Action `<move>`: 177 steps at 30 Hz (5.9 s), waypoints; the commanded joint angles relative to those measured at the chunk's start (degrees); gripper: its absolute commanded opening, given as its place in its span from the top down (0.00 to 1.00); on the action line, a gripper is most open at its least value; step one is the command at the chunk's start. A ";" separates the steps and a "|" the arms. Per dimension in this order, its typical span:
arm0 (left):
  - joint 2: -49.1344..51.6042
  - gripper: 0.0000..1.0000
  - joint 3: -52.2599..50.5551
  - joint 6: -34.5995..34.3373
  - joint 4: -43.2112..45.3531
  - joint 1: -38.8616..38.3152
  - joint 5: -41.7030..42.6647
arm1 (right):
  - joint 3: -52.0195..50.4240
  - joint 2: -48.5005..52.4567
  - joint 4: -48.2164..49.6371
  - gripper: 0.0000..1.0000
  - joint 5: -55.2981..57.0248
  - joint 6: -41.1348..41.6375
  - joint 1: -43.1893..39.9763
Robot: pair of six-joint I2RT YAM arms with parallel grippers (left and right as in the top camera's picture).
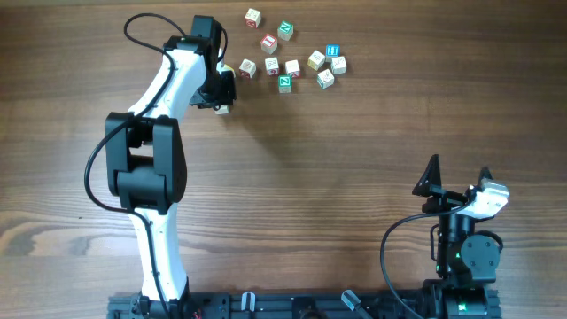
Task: Form a horizontal line
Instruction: 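Lift the M block and carry it toward the table center, then lower the M block onto the table and open the left gripper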
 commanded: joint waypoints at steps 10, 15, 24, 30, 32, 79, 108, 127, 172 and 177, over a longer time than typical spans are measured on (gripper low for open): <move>0.81 0.87 -0.48 1.38 -0.63 -0.26 -0.81 | -0.04 -0.17 0.15 0.00 0.37 -0.70 -0.28; -3.72 0.93 -0.48 1.38 -3.41 -0.20 -0.85 | -0.04 -0.17 0.15 0.00 0.37 -0.72 -0.28; -22.16 0.95 -0.48 -0.63 -16.92 -0.13 0.28 | -0.04 -0.17 0.15 0.00 0.37 -0.70 -0.28; -24.39 0.94 -0.48 -2.38 -25.33 -0.26 1.25 | -0.04 -0.17 0.17 0.00 0.37 -0.70 -0.28; -24.39 0.94 -0.52 -3.45 -26.80 -0.28 1.44 | -0.04 -0.17 0.17 0.01 0.37 -0.70 -0.28; -24.33 0.86 -23.50 -5.11 -5.11 -9.27 -6.86 | -0.04 -0.17 0.17 0.00 0.37 -0.70 -0.28; -24.00 0.80 -29.88 -4.94 1.49 -9.27 -7.41 | -0.04 -0.17 0.17 0.00 0.37 -0.70 -0.28; -24.00 0.59 -29.88 -4.92 1.40 -9.27 -7.41 | -0.04 -0.17 0.15 0.00 0.37 -0.70 -0.28; -24.00 0.00 -29.88 -4.94 2.54 -9.22 -7.41 | -0.04 -0.17 0.17 0.00 0.37 -0.70 -0.28; -24.02 0.00 -29.88 -4.94 2.60 -9.22 -7.41 | -0.04 -0.17 0.15 0.00 0.37 -0.70 -0.28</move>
